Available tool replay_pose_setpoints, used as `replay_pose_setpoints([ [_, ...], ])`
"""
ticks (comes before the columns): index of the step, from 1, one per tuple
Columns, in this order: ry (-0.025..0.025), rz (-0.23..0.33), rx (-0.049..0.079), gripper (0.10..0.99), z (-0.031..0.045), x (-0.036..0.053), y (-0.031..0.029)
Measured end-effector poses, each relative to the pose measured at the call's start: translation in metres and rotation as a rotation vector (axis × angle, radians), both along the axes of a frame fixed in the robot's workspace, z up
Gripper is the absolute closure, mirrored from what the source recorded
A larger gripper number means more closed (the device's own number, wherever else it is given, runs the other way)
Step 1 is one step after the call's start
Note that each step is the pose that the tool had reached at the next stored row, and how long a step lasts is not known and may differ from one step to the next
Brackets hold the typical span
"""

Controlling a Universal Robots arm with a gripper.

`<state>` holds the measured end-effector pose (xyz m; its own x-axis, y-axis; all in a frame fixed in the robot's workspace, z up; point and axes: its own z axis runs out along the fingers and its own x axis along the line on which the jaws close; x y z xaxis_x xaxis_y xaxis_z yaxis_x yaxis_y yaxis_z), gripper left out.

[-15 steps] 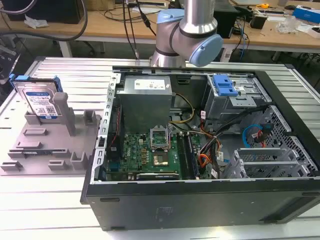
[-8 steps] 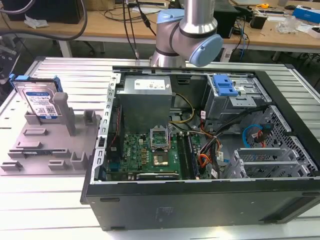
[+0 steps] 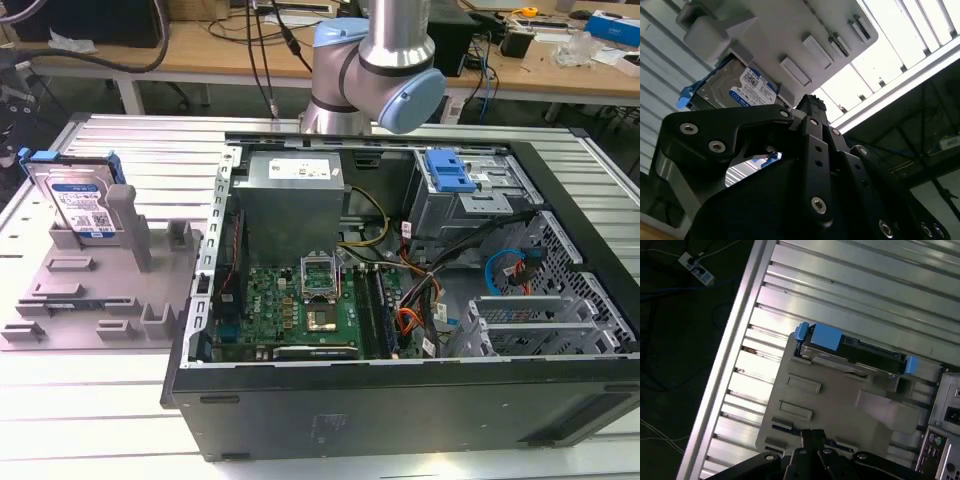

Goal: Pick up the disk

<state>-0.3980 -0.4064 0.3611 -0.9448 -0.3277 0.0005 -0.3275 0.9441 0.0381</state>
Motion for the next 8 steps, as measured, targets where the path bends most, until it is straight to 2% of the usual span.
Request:
replay_pose_setpoints([
  [2, 0.0, 0.045, 0.0, 0.98, -0.0001, 0.0, 0.0],
  [4, 0.0, 0.124, 0.0, 0.973, -0.0004, 0.0, 0.0],
  [8, 0.0, 0.26, 0.0, 0.729, -0.0007, 0.0, 0.0],
])
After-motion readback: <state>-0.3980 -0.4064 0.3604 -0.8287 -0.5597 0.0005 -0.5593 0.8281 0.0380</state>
